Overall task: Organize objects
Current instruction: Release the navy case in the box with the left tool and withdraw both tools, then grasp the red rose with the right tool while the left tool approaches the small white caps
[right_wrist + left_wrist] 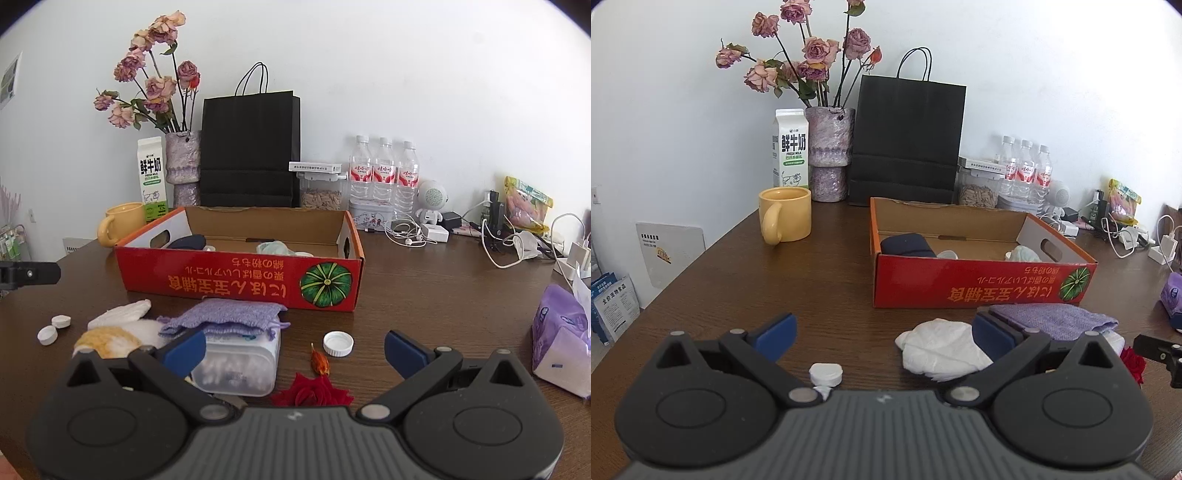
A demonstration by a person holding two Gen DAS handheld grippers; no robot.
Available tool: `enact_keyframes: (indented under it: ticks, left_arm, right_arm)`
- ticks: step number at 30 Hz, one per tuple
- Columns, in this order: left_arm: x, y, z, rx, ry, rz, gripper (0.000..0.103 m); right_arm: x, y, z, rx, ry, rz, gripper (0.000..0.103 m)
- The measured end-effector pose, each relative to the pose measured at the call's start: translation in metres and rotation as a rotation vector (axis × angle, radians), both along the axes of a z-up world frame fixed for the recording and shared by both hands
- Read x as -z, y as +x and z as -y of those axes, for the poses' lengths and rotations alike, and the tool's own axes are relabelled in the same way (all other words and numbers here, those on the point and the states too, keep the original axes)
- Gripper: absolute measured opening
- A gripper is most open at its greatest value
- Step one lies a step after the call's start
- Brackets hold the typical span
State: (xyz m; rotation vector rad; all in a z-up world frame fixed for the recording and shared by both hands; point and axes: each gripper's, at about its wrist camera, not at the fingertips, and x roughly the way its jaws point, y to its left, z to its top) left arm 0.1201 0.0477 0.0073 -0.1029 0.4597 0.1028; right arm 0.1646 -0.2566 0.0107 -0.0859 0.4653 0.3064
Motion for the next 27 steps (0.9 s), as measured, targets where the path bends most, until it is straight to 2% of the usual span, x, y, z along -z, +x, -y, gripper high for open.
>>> enact_keyframes:
  ticks: [8, 18, 27]
  left_arm:
    - [0.007, -0.023, -0.010, -0.027, 0.047, 0.012, 0.103]
    - [0.023, -0.038, -0.033, -0.075, 0.020, -0.040, 0.103]
    - [0.025, -0.040, -0.037, -0.074, -0.014, -0.043, 0.103]
  right_arm:
    - [0.011, -0.020, 0.011, 0.014, 0.019, -0.015, 0.103]
    - [0.026, -0.035, 0.024, 0.018, 0.021, -0.030, 0.103]
    - [0.032, -0.036, 0.034, 0.016, 0.061, -0.035, 0.103]
